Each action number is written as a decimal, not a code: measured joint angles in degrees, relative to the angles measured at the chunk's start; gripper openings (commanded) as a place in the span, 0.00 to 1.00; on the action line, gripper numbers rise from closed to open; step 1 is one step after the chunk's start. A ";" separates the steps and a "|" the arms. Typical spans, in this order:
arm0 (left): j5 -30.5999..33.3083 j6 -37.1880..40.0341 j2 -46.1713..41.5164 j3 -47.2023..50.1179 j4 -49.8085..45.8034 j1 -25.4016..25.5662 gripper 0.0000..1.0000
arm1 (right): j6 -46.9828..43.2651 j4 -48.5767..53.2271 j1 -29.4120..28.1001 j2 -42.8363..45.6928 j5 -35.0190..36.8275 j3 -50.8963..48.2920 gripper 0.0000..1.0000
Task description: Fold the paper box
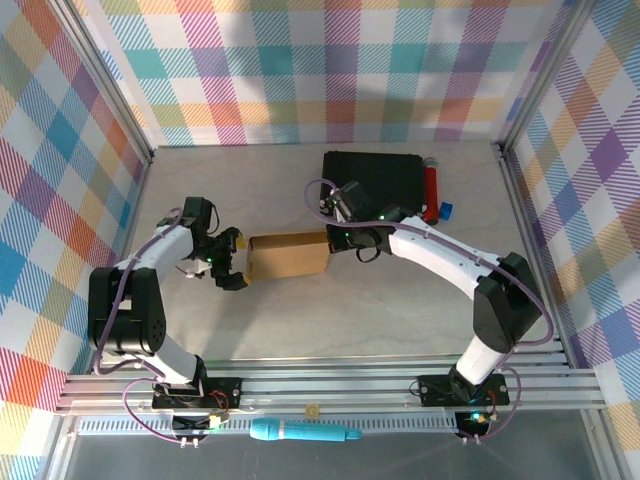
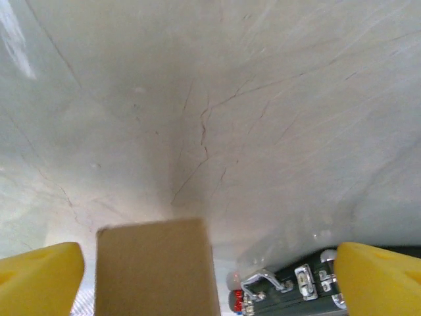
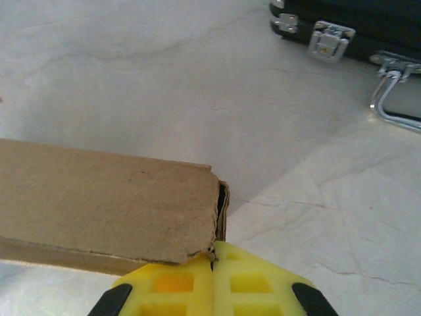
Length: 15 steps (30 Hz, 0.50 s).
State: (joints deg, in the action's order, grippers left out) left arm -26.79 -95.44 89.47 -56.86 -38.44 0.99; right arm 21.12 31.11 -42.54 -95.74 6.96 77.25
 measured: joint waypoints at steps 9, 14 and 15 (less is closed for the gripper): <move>10.67 16.87 -9.55 -4.09 -11.41 -3.74 0.79 | -0.63 6.82 0.09 -4.48 2.01 5.90 0.00; 16.37 37.94 -11.02 -14.21 -13.75 -3.32 0.34 | -0.87 10.40 0.09 -6.01 2.01 7.69 0.00; 16.37 42.07 -11.56 -15.61 -13.97 -2.97 0.30 | -1.01 10.93 0.09 -6.27 2.03 8.15 0.00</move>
State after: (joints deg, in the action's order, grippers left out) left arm -10.41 -53.36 77.91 -72.47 -52.40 -1.98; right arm 20.12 42.04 -42.46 -102.02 8.99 85.41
